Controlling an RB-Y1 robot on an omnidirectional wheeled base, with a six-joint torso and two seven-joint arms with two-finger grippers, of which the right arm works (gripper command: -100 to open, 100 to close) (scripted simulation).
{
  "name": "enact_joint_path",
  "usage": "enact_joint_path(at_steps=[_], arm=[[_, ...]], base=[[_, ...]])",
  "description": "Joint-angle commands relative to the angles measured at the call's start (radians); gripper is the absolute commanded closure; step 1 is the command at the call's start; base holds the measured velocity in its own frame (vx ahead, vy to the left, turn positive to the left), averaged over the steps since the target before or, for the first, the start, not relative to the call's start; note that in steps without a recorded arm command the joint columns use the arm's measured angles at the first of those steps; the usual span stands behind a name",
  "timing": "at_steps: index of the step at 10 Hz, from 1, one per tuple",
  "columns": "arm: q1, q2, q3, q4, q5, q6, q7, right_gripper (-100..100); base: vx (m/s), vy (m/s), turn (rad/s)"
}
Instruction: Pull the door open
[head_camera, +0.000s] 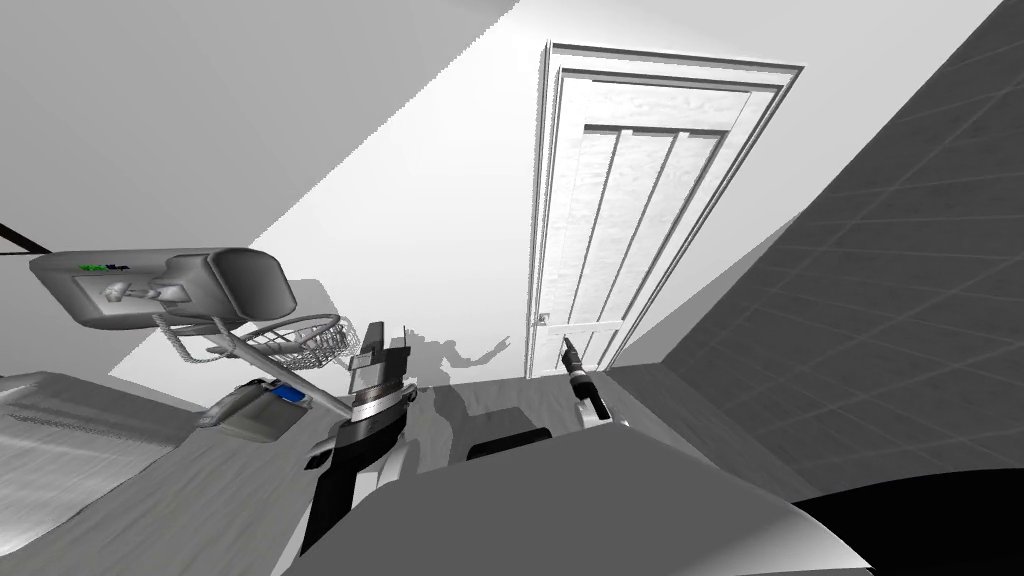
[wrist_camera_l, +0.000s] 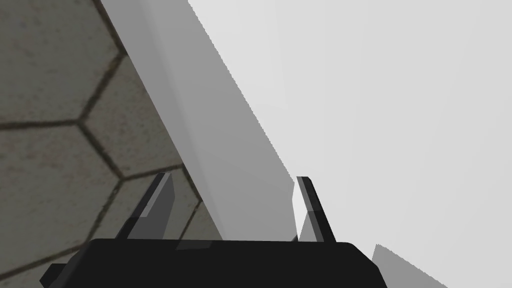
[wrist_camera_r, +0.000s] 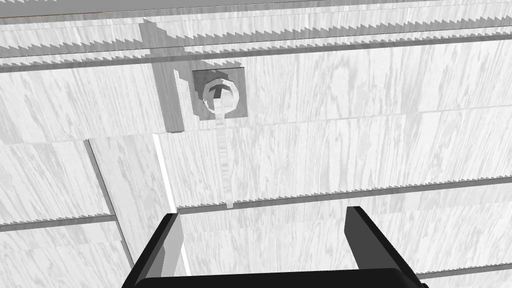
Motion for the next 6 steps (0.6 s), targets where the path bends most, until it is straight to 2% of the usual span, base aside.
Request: enact_joint_path(at_steps=[1, 4, 6], arm=[[-0.005, -0.002, -0.001, 0.028, -0.001, -0.008, 0.003, -100], [-0.026, -0.008, -0.004, 0.097, -0.004, -0.025, 0.006, -100], [-0.035, -0.010, -0.005, 0.126, -0.006, -0.032, 0.008, -100]], base=[[0.055, -0.059, 0.110], [0.032, -0.059, 0.115], [0.028, -0.061, 0.105]])
